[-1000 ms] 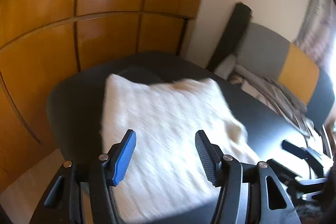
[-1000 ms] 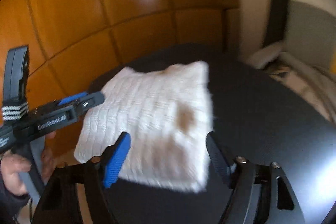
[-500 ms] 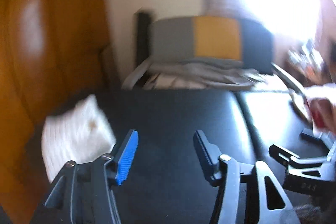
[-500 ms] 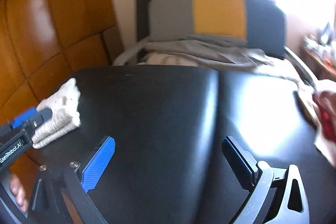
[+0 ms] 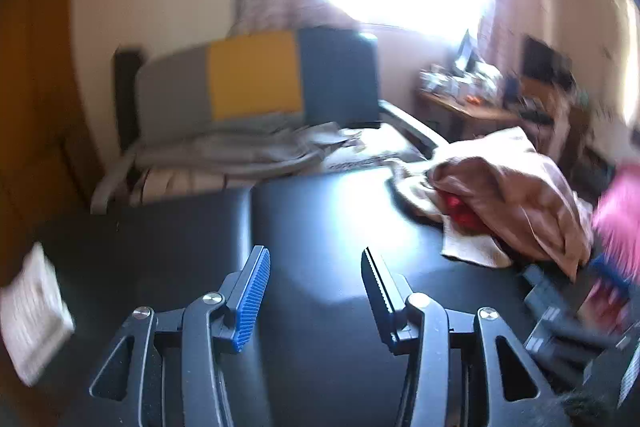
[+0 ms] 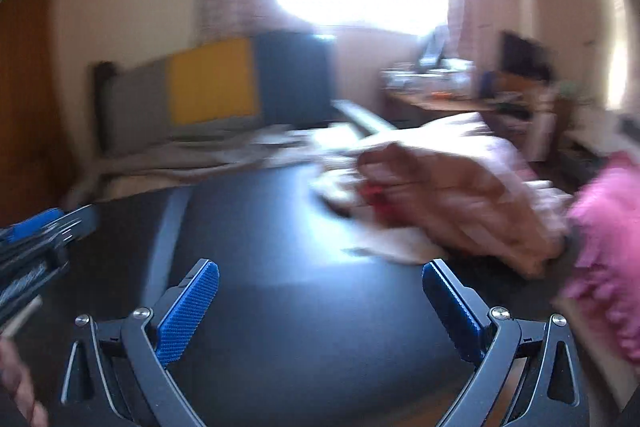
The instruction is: Fold clothes
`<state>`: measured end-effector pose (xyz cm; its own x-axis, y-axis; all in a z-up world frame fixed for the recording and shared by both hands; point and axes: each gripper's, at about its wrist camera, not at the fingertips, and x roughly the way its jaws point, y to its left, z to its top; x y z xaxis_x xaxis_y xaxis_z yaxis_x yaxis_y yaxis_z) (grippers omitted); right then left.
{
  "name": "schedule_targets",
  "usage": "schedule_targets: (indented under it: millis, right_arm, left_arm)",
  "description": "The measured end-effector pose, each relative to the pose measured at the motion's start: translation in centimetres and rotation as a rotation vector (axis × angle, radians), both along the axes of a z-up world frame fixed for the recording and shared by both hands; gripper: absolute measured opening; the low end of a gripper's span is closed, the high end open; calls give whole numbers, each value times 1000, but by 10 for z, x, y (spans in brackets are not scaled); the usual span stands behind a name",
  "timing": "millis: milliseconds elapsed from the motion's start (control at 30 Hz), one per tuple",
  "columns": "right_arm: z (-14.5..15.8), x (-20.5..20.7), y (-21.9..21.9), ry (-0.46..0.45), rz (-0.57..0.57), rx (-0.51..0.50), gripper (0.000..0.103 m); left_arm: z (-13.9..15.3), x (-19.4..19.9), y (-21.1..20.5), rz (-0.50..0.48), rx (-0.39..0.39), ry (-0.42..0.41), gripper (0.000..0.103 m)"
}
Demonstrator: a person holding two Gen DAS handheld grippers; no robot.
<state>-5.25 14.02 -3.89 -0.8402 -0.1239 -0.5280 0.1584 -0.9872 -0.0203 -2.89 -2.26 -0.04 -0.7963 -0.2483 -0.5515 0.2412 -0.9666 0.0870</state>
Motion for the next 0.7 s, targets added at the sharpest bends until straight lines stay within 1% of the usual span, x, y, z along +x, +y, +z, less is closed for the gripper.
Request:
schedule_targets:
  millis: [33, 67, 100, 133, 200, 233, 333, 400, 433, 467, 500, 533, 567, 600, 633, 667, 700]
  right_arm:
    - [5, -4, 10, 14, -65, 34, 103]
    - [11, -7, 22, 43, -123, 52, 103]
    - [13, -9, 33, 51, -162, 57, 103]
    - [16, -12, 43, 49, -199, 61, 103]
    - [19, -18, 65, 40, -236, 43, 103]
    - [18, -19, 71, 33, -241, 33, 103]
    - [16, -19, 73, 43, -228, 50, 103]
    - [5, -17, 58, 27, -144, 53, 103]
    - [-1, -11, 44, 19, -85, 51, 103]
    - [-7, -6, 30, 12, -26, 49, 103]
    - [-13, 0, 16, 4, 34, 48, 103]
    - [-21, 4, -6, -4, 107, 61, 103]
    - [-33, 8, -35, -22, 203, 82, 103]
    - [-40, 13, -62, -40, 278, 90, 103]
    - [-47, 18, -90, -57, 355, 97, 103]
    - [-52, 25, -126, -75, 460, 90, 103]
    - [-53, 35, -157, -83, 537, 83, 103]
  left_arm:
    - [2, -8, 19, -32, -47, 1, 49]
    - [0, -12, 31, -60, -57, -2, 49]
    - [-2, -16, 43, -87, -67, -6, 49]
    - [-4, -19, 55, -119, -62, -13, 49]
    - [-13, -22, 69, -149, -56, -35, 49]
    - [-15, -20, 73, -161, -47, -40, 49]
    - [-19, -7, 49, -109, -52, -43, 49]
    - [-22, 3, 34, -75, -55, -45, 49]
    - [-23, 7, 26, -58, -57, -46, 49]
    - [-25, 17, 6, -3, -70, -38, 49]
    - [-25, 33, -22, 83, -94, -35, 49]
    - [-26, 45, -44, 144, -112, -35, 49]
    - [-26, 62, -70, 226, -137, -32, 49]
    - [-27, 86, -104, 351, -178, -26, 49]
    - [-28, 103, -126, 435, -203, -25, 49]
    - [-29, 127, -154, 533, -222, -28, 49]
    - [-30, 148, -177, 615, -225, -35, 49]
